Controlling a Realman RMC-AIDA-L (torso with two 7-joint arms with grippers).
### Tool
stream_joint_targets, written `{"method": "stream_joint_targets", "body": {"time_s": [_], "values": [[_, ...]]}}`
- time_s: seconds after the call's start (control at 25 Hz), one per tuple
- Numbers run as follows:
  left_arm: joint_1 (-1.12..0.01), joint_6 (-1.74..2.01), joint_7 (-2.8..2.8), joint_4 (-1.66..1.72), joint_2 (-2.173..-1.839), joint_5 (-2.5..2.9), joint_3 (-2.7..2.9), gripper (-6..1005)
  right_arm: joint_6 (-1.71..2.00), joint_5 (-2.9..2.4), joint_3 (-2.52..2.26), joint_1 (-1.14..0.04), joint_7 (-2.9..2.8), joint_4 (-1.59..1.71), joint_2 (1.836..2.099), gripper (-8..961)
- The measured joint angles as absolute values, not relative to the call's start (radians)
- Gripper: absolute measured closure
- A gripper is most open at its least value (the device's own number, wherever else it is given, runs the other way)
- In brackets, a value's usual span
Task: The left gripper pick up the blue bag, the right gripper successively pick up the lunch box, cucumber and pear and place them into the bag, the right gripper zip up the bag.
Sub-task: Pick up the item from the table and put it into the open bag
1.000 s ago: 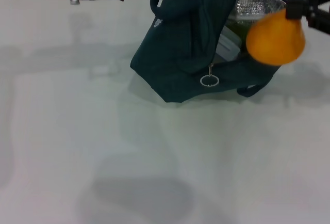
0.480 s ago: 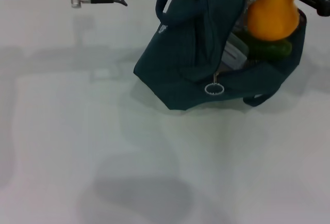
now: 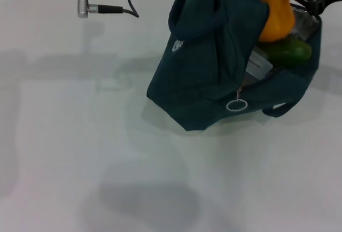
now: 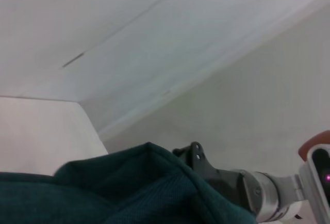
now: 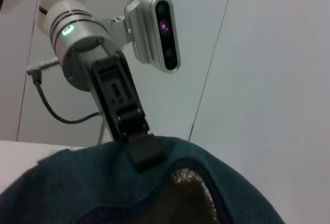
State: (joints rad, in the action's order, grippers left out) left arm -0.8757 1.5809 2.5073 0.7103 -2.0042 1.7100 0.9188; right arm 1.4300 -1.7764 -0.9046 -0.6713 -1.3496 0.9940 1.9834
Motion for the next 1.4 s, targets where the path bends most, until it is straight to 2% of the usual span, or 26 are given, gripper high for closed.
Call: {"method": "stream_joint_targets", "body": {"time_s": [0.24,0.72,1.4], "values": [[-0.877,1.602,2.517,0.71,-2.01,1.7,0.92,952,1.397,-1.783,-0.928,-0.674,-1.316,0.971,1.997,914],[-0.868,1.605,2.516,0.71,-2.011,1.693,0.919,952,1.558,-1.778,-0.937,-0.676,-1.375,0.996,1.996,912],[-0.856,1.625,2.519,0.709,-2.017,1.683,0.919,952,1.482,-1.749,-0.915,-0.672,-1.348,0.976,2.011,910]]}}
